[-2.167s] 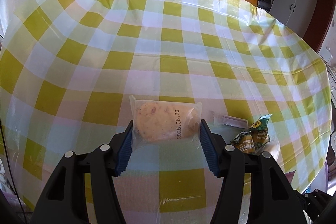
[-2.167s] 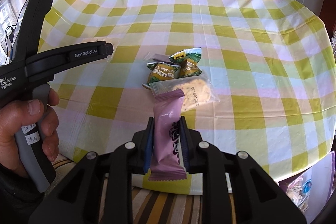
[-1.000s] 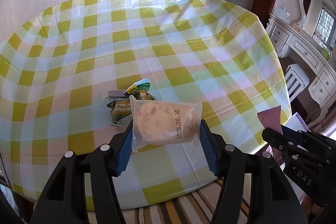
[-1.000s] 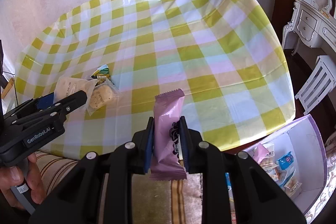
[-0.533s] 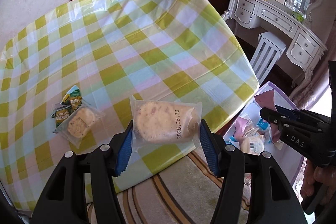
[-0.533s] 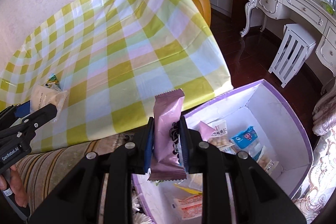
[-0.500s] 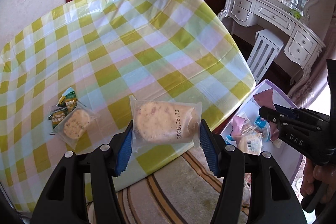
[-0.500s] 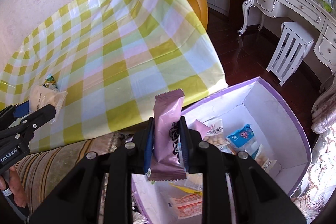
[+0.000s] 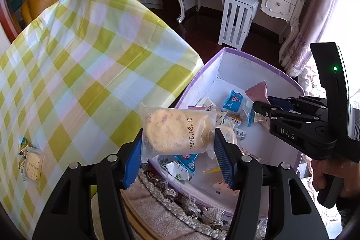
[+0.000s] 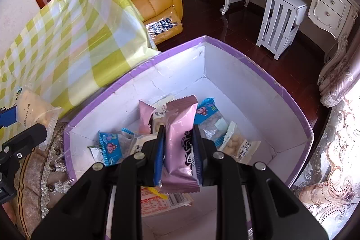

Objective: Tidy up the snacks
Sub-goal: 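Lower both held snacks into the purple-rimmed box and open both tools, then move both open tools back to the remaining snacks on the table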

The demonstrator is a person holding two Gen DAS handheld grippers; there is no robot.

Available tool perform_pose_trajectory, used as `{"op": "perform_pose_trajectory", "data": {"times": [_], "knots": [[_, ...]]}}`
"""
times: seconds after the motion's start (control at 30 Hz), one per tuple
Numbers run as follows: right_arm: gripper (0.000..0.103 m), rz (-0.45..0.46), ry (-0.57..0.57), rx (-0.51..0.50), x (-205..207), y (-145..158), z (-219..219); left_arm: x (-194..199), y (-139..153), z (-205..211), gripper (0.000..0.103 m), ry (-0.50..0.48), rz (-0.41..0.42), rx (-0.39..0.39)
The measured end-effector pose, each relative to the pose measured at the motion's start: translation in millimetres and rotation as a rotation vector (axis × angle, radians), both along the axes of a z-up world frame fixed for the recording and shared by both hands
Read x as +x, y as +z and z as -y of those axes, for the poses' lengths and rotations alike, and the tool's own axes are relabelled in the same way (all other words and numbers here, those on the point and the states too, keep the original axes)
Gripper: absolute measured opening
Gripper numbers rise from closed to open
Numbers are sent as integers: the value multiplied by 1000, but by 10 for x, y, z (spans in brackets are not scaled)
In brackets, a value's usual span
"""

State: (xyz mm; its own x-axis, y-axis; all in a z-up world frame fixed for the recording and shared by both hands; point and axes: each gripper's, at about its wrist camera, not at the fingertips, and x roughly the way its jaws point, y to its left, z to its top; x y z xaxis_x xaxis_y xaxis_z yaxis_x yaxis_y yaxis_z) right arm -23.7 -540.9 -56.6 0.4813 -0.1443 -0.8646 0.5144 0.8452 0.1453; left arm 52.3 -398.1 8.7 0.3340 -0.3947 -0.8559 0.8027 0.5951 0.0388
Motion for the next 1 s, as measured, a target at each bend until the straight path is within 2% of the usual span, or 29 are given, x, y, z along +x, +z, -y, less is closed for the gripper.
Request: {"op": "perform_pose_trajectory", "data": {"times": [0.27,0.57,0.67,0.73,0.77,0.8,0.93,1.0], "knots": [[24,-22,-57,40,-221,-235,299,-278,-235,561,57,-166,-22,117],[26,-23,-108,70,-384,-359,507,-426,-453,923,58,-256,-83,172],[28,-19,-116,79,-413,-374,543,-463,-504,977,61,-288,-106,183],[38,-18,-127,81,-427,-374,571,-478,-510,985,70,-301,-120,176],[47,-15,-132,79,-433,-364,584,-483,-499,984,78,-300,-120,168],[50,-12,-137,77,-433,-352,592,-479,-474,974,84,-299,-122,154],[62,8,-148,48,-438,-247,613,-434,-356,921,88,-268,-100,102],[69,33,-156,11,-446,-151,611,-416,-262,882,89,-224,-27,81]]}}
